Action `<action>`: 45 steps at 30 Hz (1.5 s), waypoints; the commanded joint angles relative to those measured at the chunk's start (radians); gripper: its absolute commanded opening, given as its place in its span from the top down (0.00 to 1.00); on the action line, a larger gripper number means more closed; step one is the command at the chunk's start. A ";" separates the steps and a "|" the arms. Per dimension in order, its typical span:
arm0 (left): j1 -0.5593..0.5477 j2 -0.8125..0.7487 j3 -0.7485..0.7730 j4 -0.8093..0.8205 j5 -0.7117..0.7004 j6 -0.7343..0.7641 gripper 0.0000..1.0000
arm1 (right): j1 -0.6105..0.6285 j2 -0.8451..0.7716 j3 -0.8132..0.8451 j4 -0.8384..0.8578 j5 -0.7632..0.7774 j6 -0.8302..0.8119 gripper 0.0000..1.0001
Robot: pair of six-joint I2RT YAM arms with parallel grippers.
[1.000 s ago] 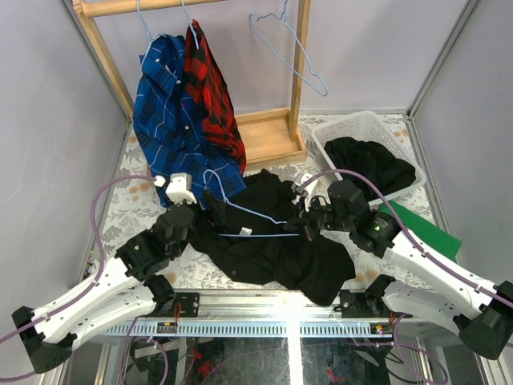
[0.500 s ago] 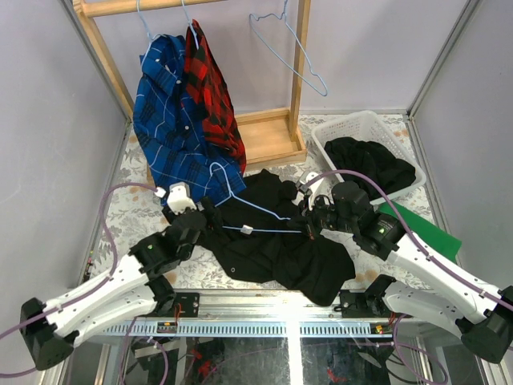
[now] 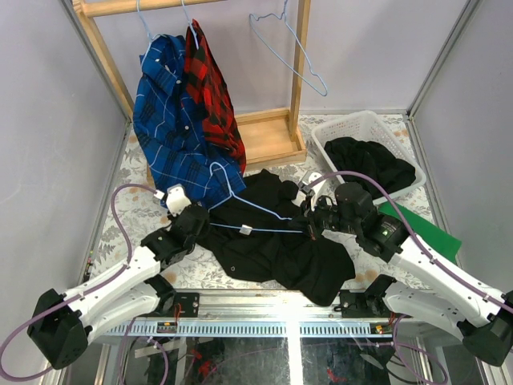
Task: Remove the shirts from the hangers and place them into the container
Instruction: Remove the shirt from the hanger, then place the hanger at the clothesline.
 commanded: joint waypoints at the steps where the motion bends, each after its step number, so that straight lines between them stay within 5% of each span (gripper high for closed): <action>1: 0.038 -0.035 -0.029 0.063 0.027 -0.017 0.65 | -0.002 -0.028 0.015 0.041 -0.018 -0.011 1.00; 7: 0.062 -0.043 -0.037 0.035 0.000 -0.046 0.99 | -0.002 -0.119 -0.001 0.042 -0.103 -0.033 1.00; 21: 0.072 -0.088 -0.016 -0.081 -0.112 -0.123 1.00 | -0.001 -0.400 0.043 -0.153 0.009 -0.073 1.00; 26: 0.072 -0.169 -0.064 0.114 0.082 0.067 1.00 | -0.001 -0.442 -0.045 -0.019 0.263 -0.053 1.00; 28: 0.072 -0.172 -0.091 0.237 0.279 0.179 1.00 | -0.001 -0.453 -0.062 0.002 0.310 -0.061 1.00; 32: 0.042 -0.046 -0.053 0.296 0.676 0.161 1.00 | -0.001 -0.509 -0.096 0.045 0.411 -0.081 1.00; 38: -0.259 0.140 0.037 0.331 0.638 0.202 1.00 | -0.001 -0.621 -0.209 0.213 0.512 -0.083 1.00; 43: -0.301 0.159 0.081 0.214 0.425 0.134 0.80 | -0.002 -0.524 -0.160 0.156 0.617 -0.067 1.00; 45: -0.300 0.116 0.100 0.158 0.353 0.138 0.54 | -0.002 -0.483 -0.152 0.140 0.642 -0.063 1.00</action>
